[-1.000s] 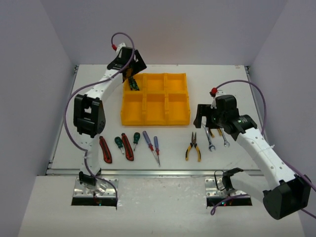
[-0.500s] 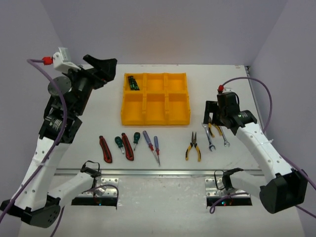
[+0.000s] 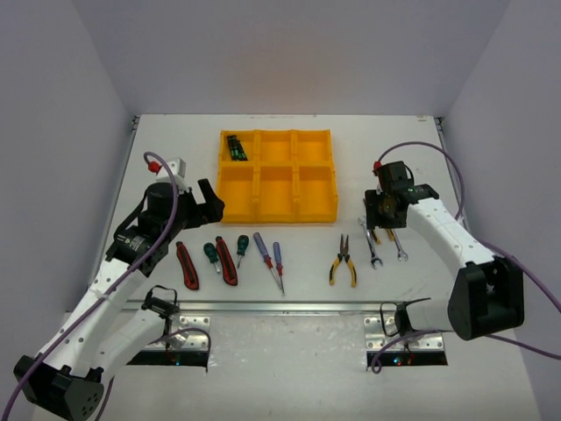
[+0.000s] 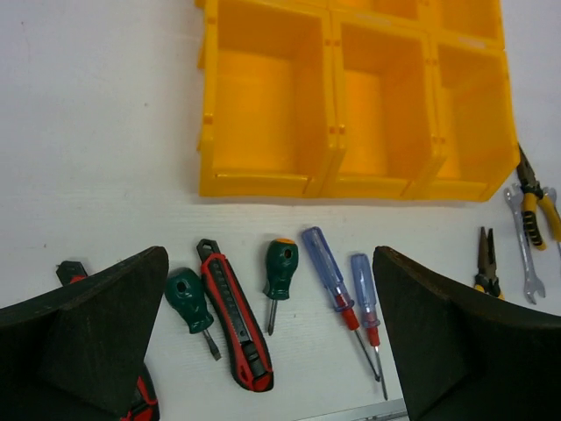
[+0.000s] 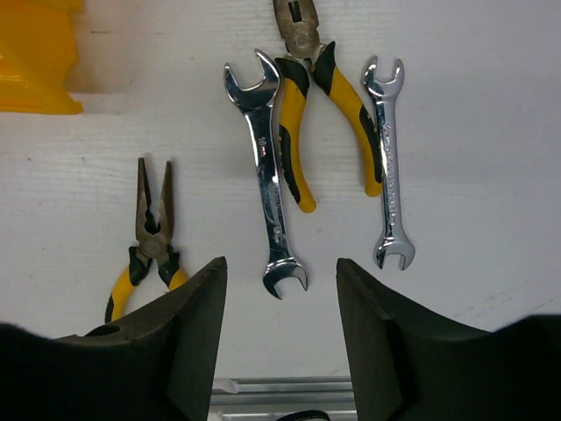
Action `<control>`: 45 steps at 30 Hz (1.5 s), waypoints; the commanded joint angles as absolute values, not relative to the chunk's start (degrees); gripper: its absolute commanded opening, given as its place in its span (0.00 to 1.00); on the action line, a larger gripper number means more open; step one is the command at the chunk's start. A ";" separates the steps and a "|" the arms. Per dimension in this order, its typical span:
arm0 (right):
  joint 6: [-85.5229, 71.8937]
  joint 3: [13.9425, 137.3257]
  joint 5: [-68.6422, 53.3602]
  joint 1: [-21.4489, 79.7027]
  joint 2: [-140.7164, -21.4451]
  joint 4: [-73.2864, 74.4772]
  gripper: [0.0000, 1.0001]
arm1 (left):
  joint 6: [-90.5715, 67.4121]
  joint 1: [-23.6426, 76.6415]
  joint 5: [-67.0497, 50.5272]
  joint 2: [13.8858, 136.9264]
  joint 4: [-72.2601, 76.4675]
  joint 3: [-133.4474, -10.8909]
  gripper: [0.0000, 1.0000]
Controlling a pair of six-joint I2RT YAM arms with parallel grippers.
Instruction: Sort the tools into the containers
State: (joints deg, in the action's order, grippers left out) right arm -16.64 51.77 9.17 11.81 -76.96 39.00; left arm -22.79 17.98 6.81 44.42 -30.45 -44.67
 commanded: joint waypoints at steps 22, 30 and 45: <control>-33.86 35.64 2.49 29.01 -75.37 31.28 0.34 | -19.65 17.98 2.81 45.00 -24.96 -44.38 1.00; -34.73 33.01 7.34 31.36 -81.67 28.90 0.22 | -19.57 18.02 2.60 45.17 -25.01 -44.38 1.00; -31.51 34.47 6.14 33.22 -68.02 27.95 0.00 | -25.47 18.17 -14.44 46.65 -19.65 -42.27 1.00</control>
State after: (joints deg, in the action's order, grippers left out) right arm -32.75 33.91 6.64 32.80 -76.97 30.13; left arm -20.89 17.98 -2.23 45.49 -27.31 -43.95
